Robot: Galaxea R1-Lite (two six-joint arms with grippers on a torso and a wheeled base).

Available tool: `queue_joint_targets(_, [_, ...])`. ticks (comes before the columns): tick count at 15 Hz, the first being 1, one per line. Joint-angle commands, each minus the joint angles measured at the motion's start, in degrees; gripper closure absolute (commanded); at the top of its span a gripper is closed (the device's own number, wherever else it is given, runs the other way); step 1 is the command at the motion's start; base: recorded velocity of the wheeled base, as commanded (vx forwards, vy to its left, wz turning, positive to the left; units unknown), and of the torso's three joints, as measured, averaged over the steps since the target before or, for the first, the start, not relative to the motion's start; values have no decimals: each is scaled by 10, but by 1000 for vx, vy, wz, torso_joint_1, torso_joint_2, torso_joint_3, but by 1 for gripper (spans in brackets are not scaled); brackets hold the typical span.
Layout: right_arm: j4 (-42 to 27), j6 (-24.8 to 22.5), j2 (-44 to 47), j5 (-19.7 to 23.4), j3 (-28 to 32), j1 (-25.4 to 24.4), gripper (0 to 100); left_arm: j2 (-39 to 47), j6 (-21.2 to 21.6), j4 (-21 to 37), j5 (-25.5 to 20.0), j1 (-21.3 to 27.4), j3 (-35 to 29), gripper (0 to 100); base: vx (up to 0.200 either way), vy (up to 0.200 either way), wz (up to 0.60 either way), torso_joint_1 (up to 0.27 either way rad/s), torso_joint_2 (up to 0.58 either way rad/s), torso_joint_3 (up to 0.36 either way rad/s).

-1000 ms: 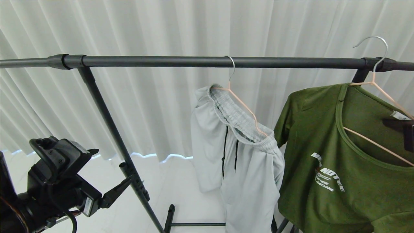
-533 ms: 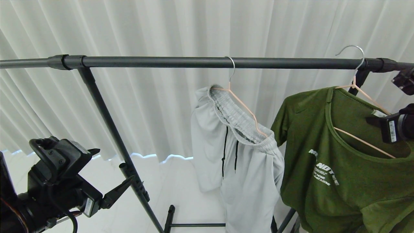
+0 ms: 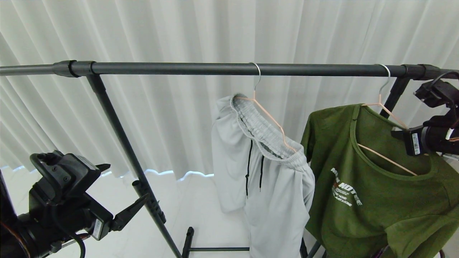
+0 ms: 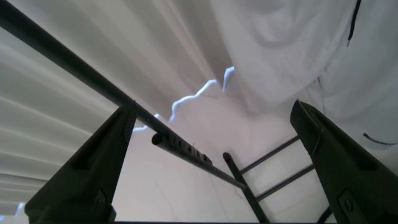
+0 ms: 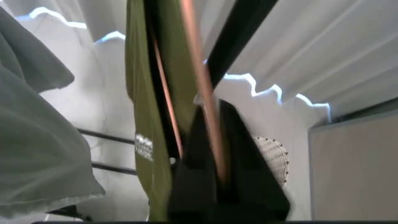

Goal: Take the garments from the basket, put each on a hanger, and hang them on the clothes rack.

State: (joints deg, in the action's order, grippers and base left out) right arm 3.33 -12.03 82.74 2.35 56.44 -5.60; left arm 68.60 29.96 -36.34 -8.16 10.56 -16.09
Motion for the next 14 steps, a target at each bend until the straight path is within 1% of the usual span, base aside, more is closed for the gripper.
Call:
queue_joint_targets(1, [0, 1, -7, 0, -2, 0, 0, 0, 0, 0, 0, 0, 0, 0, 0, 0, 0, 0, 0, 0])
queue_joint_targets(4, [-1, 22, -56, 1, -20, 0, 0, -2, 0, 0, 2, -4, 1, 0, 0, 0, 0, 0, 0, 0])
queue_joint_targets(5, [-1, 32, -79, 3, -33, 0, 0, -3, 0, 0, 11, -4, 1, 0, 0, 0, 0, 0, 0, 0])
queue_joint_targets(7, [-1, 44, -128, 5, -57, 1, 0, -8, -5, -1, 33, -4, 0, 0, -200, 0, 0, -2, 2, 5])
queue_joint_targets(10, [-3, 46, -193, 3, -93, 11, 0, -29, -6, -6, 46, -15, 9, 0, -200, 0, 0, 9, 4, 4])
queue_joint_targets(13, [-7, 46, -233, 1, -125, 32, 0, -56, -7, -6, 63, -24, 23, 0, -200, 0, 0, -7, 1, 2])
queue_joint_targets(14, [-19, 45, -260, 1, -140, 51, 0, -81, -7, -6, 74, -31, 38, 0, -200, 0, 0, 7, 2, 2])
